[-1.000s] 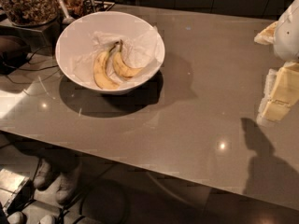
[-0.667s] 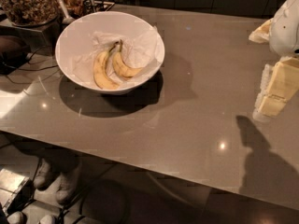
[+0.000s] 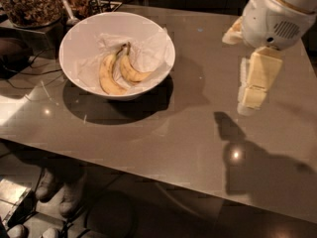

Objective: Pick banana from white bowl

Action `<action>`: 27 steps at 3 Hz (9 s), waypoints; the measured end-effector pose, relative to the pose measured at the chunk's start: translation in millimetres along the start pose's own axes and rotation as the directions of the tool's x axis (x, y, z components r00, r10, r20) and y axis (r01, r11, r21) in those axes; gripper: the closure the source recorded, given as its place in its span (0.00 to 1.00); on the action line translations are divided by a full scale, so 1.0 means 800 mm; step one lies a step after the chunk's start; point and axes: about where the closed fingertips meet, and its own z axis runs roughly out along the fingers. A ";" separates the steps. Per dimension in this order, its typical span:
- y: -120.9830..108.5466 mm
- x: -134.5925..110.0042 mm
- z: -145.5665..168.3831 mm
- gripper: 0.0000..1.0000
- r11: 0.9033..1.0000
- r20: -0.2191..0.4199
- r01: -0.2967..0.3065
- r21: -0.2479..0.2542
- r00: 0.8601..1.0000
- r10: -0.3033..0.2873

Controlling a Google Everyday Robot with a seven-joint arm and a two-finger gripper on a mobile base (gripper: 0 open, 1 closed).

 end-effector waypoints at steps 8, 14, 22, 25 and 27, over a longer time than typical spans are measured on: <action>-0.148 -0.210 0.088 0.00 0.993 -0.036 -0.100 0.060 0.994 0.102; -0.178 -0.227 0.183 0.35 0.956 -0.008 -0.243 -0.165 0.969 0.245; -0.168 -0.221 0.248 0.86 0.925 -0.086 -0.292 -0.245 0.956 0.279; -0.153 -0.218 0.181 1.00 0.962 0.134 -0.134 -0.236 0.976 0.169; -0.126 -0.193 0.111 1.00 0.969 0.294 -0.005 -0.249 0.952 0.080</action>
Offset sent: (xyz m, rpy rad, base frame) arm 0.0381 0.0770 -0.0190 -0.0040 -0.0320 -0.0437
